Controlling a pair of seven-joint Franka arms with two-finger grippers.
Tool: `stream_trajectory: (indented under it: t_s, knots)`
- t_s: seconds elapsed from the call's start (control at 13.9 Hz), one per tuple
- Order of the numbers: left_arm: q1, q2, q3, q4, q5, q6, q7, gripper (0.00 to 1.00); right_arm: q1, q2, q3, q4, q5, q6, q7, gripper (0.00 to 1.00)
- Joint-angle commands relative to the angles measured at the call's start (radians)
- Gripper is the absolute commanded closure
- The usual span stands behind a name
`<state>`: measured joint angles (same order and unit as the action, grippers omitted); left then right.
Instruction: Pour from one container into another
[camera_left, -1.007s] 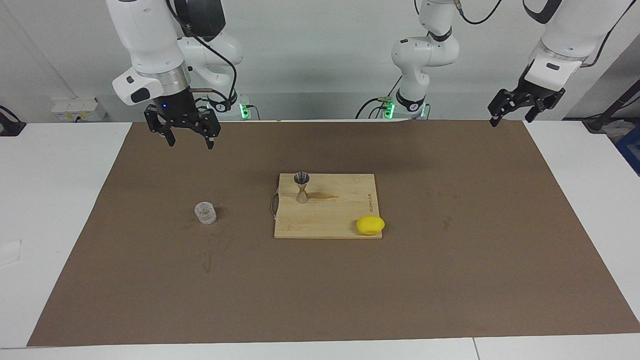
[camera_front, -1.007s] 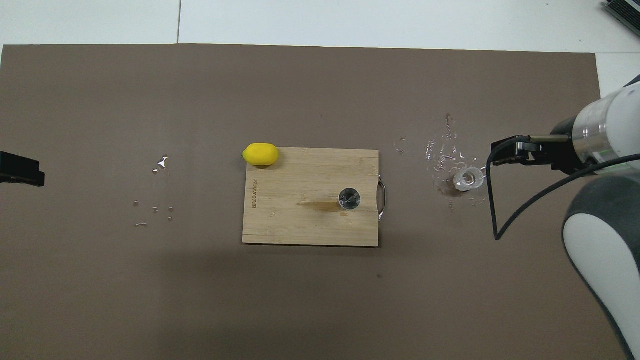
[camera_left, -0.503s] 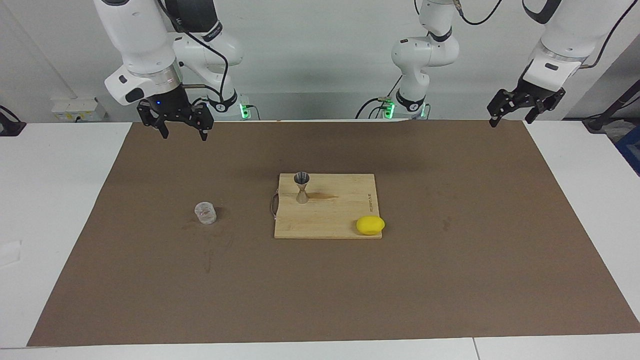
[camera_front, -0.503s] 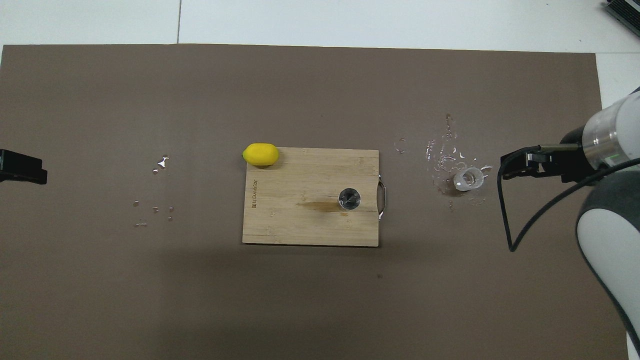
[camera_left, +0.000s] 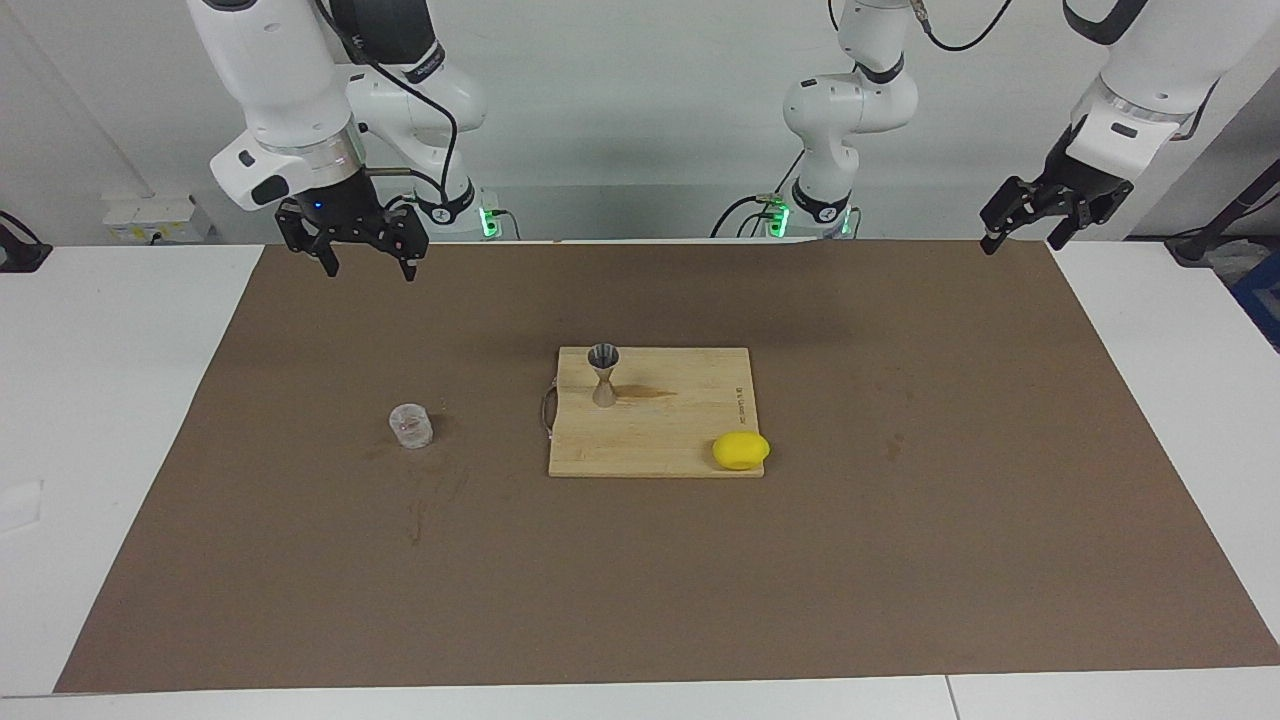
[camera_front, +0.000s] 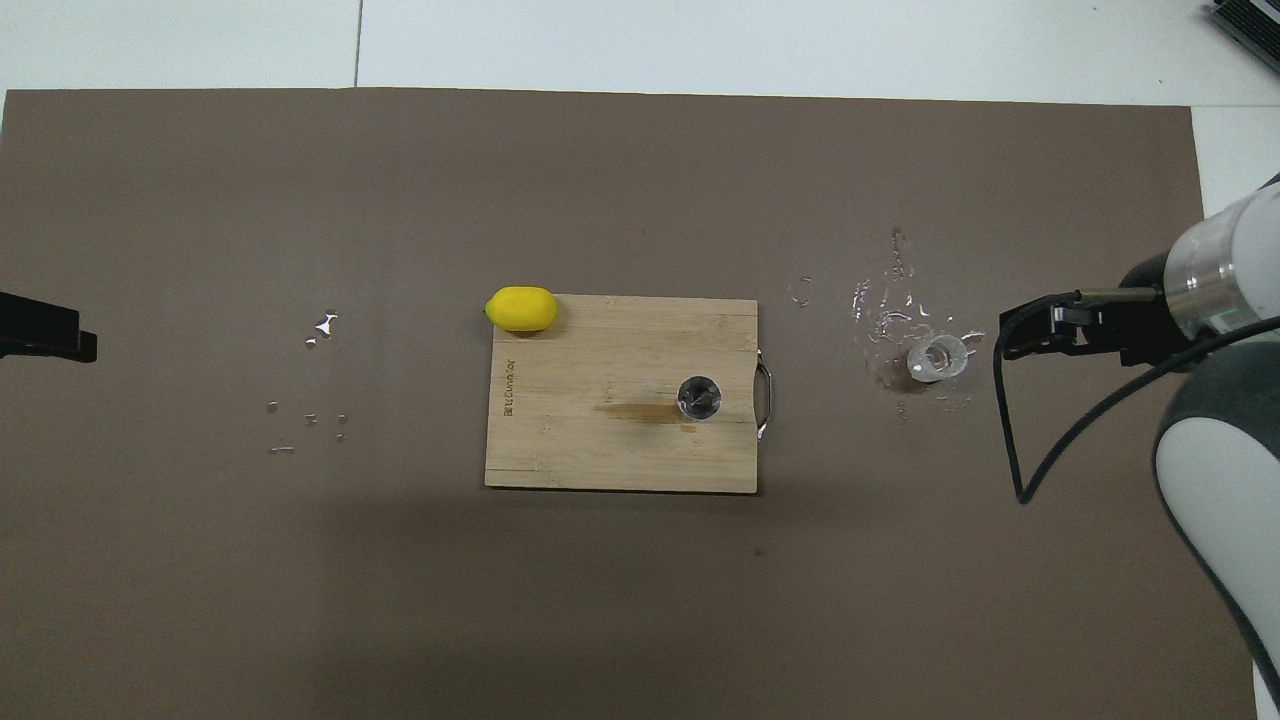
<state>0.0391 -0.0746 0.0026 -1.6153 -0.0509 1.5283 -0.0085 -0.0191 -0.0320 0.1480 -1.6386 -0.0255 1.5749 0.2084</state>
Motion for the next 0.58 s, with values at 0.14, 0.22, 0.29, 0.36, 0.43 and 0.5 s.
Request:
stream_trajectory:
  t_s: [0.14, 0.22, 0.29, 0.36, 0.43, 0.5]
  knots:
    - [0.002, -0.001, -0.004, -0.006, -0.014, 0.016, 0.007, 0.00, -0.013, -0.013, 0.004, -0.007, 0.018, -0.006, -0.003, 0.01]
    - [0.001, -0.001, -0.004, -0.006, -0.014, 0.016, 0.007, 0.00, -0.013, -0.013, 0.004, -0.006, 0.018, -0.004, -0.003, 0.01]
    - [-0.001, -0.001, -0.004, -0.006, -0.014, 0.016, 0.005, 0.00, -0.013, -0.013, 0.004, -0.007, 0.018, -0.004, -0.003, 0.01]
    - [-0.002, -0.001, -0.004, -0.006, -0.014, 0.018, 0.005, 0.00, -0.013, -0.013, 0.004, -0.006, 0.018, -0.004, -0.003, 0.01]
    - [-0.002, -0.001, -0.006, -0.008, -0.014, 0.020, 0.004, 0.00, -0.013, -0.013, 0.004, -0.007, 0.018, -0.006, 0.009, 0.01]
    - [-0.004, -0.001, -0.010, -0.009, -0.014, 0.020, 0.004, 0.00, -0.013, -0.013, 0.004, -0.007, 0.018, -0.006, 0.022, 0.01]
